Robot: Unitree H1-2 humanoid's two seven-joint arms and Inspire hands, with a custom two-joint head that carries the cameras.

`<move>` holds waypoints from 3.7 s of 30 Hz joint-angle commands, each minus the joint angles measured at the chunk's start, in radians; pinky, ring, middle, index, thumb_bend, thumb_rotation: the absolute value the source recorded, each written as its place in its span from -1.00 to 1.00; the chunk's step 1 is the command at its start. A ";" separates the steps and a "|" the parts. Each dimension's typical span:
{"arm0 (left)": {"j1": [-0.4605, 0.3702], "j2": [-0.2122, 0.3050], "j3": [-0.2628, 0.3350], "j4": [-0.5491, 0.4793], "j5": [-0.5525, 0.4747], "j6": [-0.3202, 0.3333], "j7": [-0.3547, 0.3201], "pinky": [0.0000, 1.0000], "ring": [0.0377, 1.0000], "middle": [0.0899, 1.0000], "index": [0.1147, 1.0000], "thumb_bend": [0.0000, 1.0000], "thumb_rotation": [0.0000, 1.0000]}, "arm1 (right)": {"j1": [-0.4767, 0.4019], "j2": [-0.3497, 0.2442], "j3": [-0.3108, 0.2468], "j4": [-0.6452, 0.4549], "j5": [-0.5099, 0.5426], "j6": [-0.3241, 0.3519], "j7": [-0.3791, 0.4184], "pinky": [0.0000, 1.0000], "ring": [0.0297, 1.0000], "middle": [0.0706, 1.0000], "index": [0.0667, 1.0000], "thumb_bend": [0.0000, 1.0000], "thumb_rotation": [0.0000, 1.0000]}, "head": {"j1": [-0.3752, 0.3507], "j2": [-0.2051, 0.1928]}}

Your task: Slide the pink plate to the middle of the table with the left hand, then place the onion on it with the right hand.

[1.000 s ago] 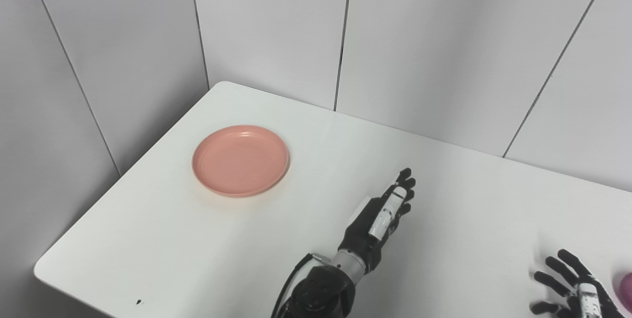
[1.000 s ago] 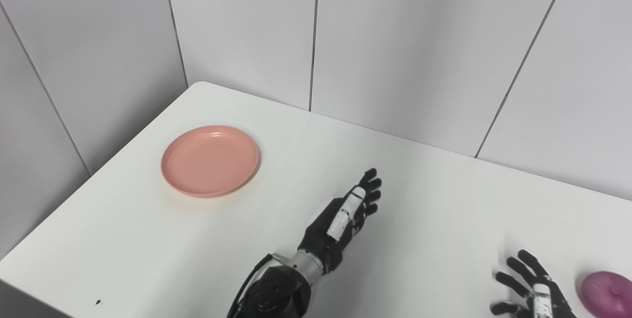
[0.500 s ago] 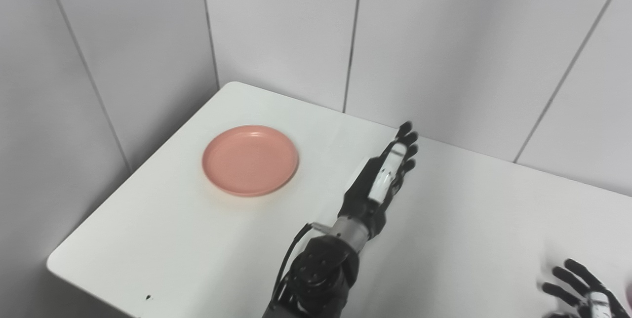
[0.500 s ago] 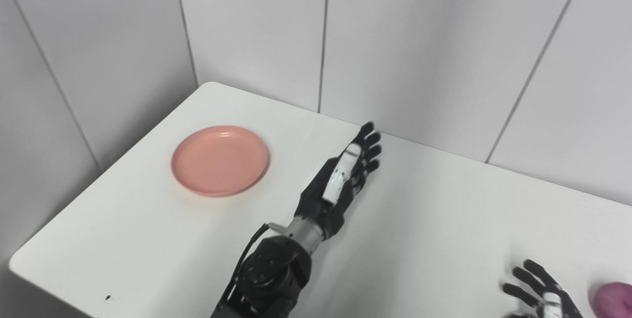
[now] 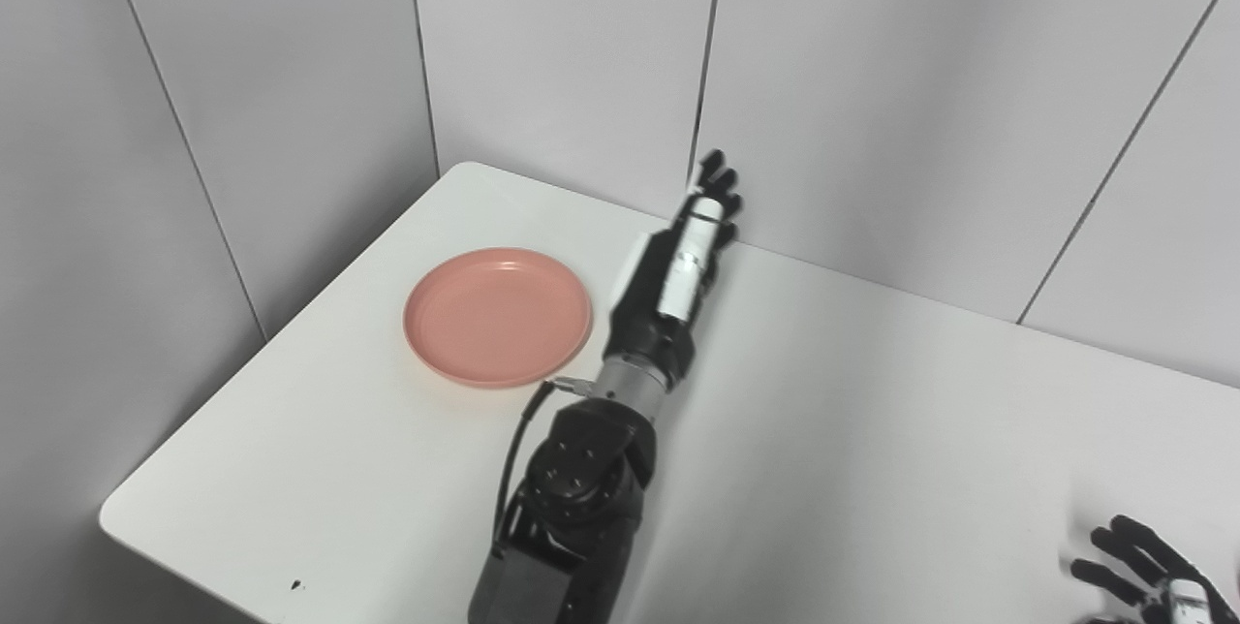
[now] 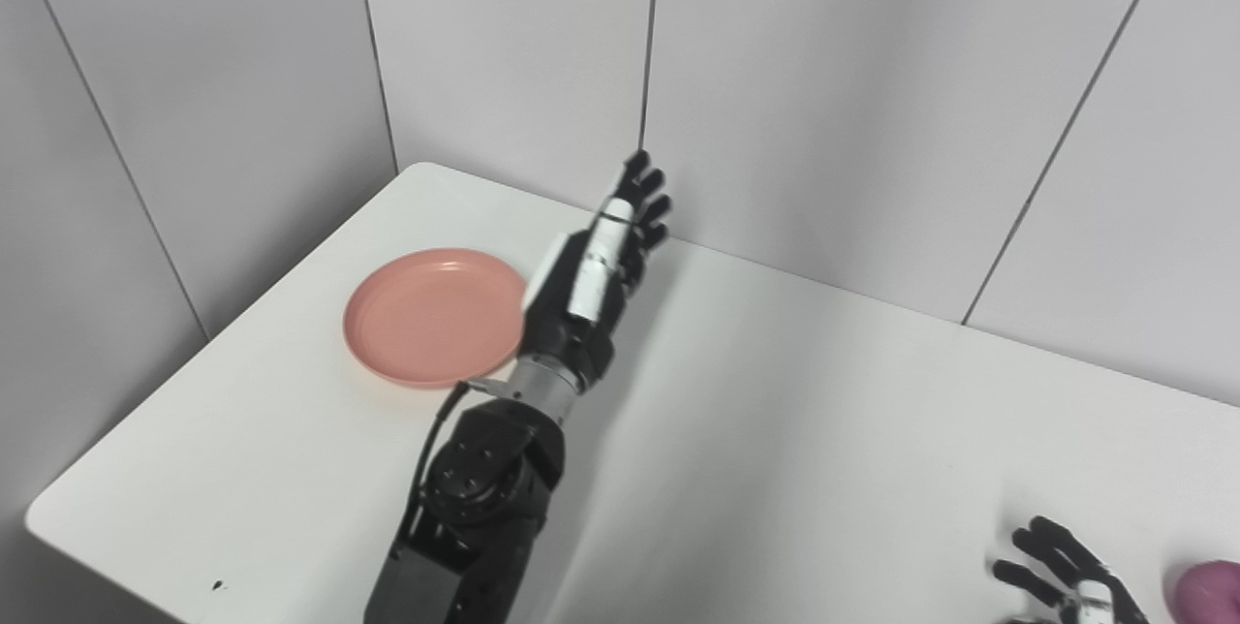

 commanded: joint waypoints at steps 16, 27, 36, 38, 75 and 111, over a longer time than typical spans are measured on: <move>-0.079 0.102 0.159 -0.089 0.034 -0.103 0.093 0.98 0.97 0.98 0.95 -0.26 1.00 | -0.018 -0.007 -0.002 -0.002 -0.001 -0.051 0.004 -0.26 0.01 0.25 -0.03 -0.08 -1.00 | -0.002 0.004; -0.112 0.162 0.285 -0.099 -0.005 -0.074 0.147 0.93 0.95 0.94 0.90 -0.26 1.00 | -0.018 -0.007 -0.001 -0.015 0.001 -0.023 0.003 -0.33 -0.05 0.24 -0.01 -0.07 -1.00 | -0.002 0.002; -0.114 0.224 0.369 -0.038 -0.045 -0.098 0.179 0.93 0.95 0.94 0.93 -0.24 1.00 | -0.020 -0.006 -0.003 -0.005 0.004 -0.044 0.003 -0.33 -0.04 0.25 -0.01 -0.08 -1.00 | 0.004 -0.002; -0.109 0.251 0.374 -0.014 -0.043 -0.107 0.174 0.94 0.95 0.94 0.93 -0.24 1.00 | -0.020 -0.008 -0.003 -0.002 0.001 -0.049 0.003 -0.33 -0.03 0.24 -0.01 -0.08 -1.00 | 0.006 0.001; -0.019 0.323 0.479 0.282 -0.207 -0.202 0.173 0.96 0.92 0.90 0.87 -0.30 1.00 | -0.022 -0.024 -0.008 0.008 0.009 -0.054 0.012 -0.32 -0.03 0.23 -0.03 -0.07 -1.00 | 0.018 0.008; 0.042 0.295 0.434 0.404 -0.279 -0.213 0.115 1.00 0.97 0.97 0.95 -0.36 1.00 | -0.024 -0.029 -0.012 0.020 0.012 -0.067 0.020 -0.32 -0.02 0.20 -0.05 -0.07 -1.00 | 0.009 0.010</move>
